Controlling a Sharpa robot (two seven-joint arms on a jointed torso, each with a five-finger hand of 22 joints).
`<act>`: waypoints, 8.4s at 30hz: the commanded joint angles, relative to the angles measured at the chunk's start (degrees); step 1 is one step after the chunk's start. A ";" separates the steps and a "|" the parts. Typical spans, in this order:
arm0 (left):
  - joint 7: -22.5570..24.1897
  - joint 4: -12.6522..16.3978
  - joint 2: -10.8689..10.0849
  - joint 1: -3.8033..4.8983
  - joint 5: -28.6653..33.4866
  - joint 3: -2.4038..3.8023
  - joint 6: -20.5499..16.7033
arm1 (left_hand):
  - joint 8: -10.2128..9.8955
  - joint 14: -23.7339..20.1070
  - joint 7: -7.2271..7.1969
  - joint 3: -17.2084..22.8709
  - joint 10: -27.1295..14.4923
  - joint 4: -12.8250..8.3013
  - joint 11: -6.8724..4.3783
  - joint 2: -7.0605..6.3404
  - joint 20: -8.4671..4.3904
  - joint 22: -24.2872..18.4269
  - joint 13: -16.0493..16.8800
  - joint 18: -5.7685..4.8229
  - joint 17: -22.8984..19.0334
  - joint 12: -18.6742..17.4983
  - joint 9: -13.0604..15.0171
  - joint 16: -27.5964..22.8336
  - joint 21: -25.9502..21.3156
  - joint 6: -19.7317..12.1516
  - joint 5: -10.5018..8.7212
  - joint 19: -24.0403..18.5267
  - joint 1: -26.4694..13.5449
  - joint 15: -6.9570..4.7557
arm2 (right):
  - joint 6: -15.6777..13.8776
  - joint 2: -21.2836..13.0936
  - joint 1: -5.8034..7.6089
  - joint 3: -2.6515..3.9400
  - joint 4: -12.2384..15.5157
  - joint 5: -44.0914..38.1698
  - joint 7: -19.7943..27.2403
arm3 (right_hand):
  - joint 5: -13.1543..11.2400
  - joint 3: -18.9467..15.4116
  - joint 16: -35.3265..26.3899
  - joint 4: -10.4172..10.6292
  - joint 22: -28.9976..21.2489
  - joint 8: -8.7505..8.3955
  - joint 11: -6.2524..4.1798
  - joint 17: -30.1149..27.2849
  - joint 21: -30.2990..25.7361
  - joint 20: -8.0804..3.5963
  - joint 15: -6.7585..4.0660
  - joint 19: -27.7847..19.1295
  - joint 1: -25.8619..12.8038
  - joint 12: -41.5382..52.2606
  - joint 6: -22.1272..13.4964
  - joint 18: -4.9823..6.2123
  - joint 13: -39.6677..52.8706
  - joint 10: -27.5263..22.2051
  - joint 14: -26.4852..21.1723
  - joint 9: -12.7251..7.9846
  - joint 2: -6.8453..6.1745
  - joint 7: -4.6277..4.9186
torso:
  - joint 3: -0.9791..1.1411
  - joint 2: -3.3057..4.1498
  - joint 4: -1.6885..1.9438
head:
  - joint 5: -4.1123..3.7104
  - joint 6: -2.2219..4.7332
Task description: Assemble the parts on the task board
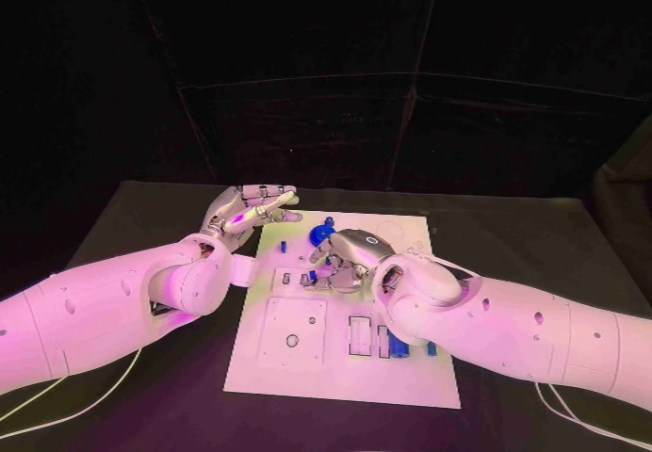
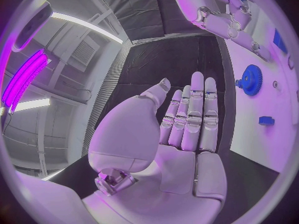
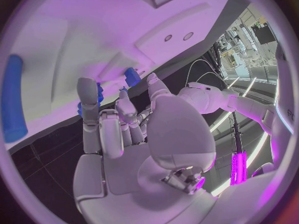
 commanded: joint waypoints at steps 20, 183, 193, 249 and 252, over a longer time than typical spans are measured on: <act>-52.65 0.25 -0.13 5.37 -45.21 0.06 18.51 | 15.19 14.72 -6.86 -17.46 6.92 16.24 -8.07 1.25 -9.16 40.76 27.94 -2.73 70.21 34.46 7.50 72.74 44.16 3.05 0.07 23.86 -11.67 -7.44 | 5.59 -21.09 8.80 0.20 6.08 42.04 23.85 | 2.86 1.52 -2.97 -2.06 -5.07 1.60 -0.18 -0.44 -3.38 0.12 0.01 -2.30 7.75 -1.23 1.70 1.17 -1.98 -1.40 2.78 0.48 5.21 -0.50 | 1.16 -2.63 -0.56 | 1.47 -0.69; -68.60 -1.76 9.47 9.09 -59.89 -6.17 20.96 | 37.25 15.84 -9.62 26.25 9.65 0.09 -10.25 -5.75 -10.48 64.55 50.95 -5.97 75.26 58.20 30.23 76.30 59.63 -8.24 1.19 27.03 -9.36 -9.84 | 7.90 -17.67 9.53 0.18 -0.81 42.64 21.55 | 7.00 0.81 -5.74 -1.39 -9.20 1.95 -0.34 -4.08 -6.13 -0.11 -0.19 -3.66 6.82 -2.65 1.58 1.69 -3.97 -1.84 2.14 0.11 5.59 -0.63 | 1.36 -2.79 -0.70 | 2.71 -4.82; -68.47 -1.95 9.64 9.09 -59.88 -6.17 21.34 | 37.50 15.84 -9.79 25.79 9.91 0.13 -10.34 -6.14 -10.53 64.67 51.19 -5.98 75.26 58.51 30.43 76.30 59.65 -7.75 0.83 27.05 -10.61 -9.90 | 7.93 -17.70 9.53 0.18 -0.84 42.64 21.45 | 7.00 0.81 -5.74 -1.39 -9.20 1.95 -0.34 -4.08 -6.13 -0.11 -0.19 -3.66 6.82 -2.65 1.58 1.69 -3.97 -1.84 2.14 0.11 5.59 -0.63 | 1.37 -2.72 -0.65 | 2.68 -4.88; -66.92 -3.35 9.94 9.33 -59.88 -5.82 20.55 | 38.86 15.84 -11.03 -11.38 11.04 13.99 -11.45 -7.08 -11.64 67.34 53.57 -6.37 75.26 61.06 32.02 76.30 60.58 -4.75 -0.48 27.66 -20.85 -10.84 | 9.11 -17.61 9.53 0.18 -1.29 42.64 20.77 | 7.06 0.24 -7.98 -0.55 -9.84 1.99 -0.30 -6.98 -7.00 -0.06 -0.15 -4.00 5.94 -5.03 1.30 1.70 -6.69 -3.69 1.44 0.05 5.47 -0.62 | 1.29 -2.81 -0.64 | 2.07 -5.06; -66.62 -2.70 9.31 9.48 -59.88 -4.32 20.70 | 38.60 15.84 -10.87 -13.18 10.50 14.81 -11.29 -6.38 -11.57 66.93 52.83 -6.30 75.26 60.44 32.03 76.30 60.23 -5.33 -0.47 27.53 -19.17 -10.85 | 9.12 -17.58 9.53 0.17 -1.46 42.64 20.79 | 7.06 0.20 -8.08 -0.48 -9.87 2.00 -0.29 -7.08 -7.06 -0.06 -0.15 -4.01 5.88 -5.09 1.28 1.70 -6.76 -3.73 1.41 0.05 5.48 -0.61 | 1.26 -2.79 -0.58 | 1.95 -4.90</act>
